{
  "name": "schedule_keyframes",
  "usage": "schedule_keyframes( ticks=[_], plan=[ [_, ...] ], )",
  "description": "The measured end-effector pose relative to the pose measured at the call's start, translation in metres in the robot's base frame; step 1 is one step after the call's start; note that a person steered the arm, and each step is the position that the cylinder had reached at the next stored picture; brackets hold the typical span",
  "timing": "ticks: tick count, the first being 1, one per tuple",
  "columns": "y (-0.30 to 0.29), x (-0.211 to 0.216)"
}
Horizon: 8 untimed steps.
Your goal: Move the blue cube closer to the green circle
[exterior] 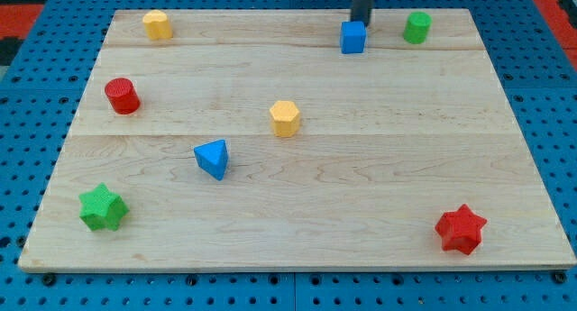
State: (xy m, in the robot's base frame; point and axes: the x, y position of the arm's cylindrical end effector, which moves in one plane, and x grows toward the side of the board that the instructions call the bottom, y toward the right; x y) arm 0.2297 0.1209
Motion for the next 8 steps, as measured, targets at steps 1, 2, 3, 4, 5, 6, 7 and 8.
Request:
schedule_keyframes(
  ticks=[1,2,3,4,5,6,7,8],
  plan=[
    [-0.043,-0.005],
    [-0.086,-0.006],
    [-0.081,0.008],
    [-0.047,0.017],
    [-0.011,0.023],
    [-0.036,0.041],
    [-0.035,0.067],
    [0.008,0.072]
  ],
)
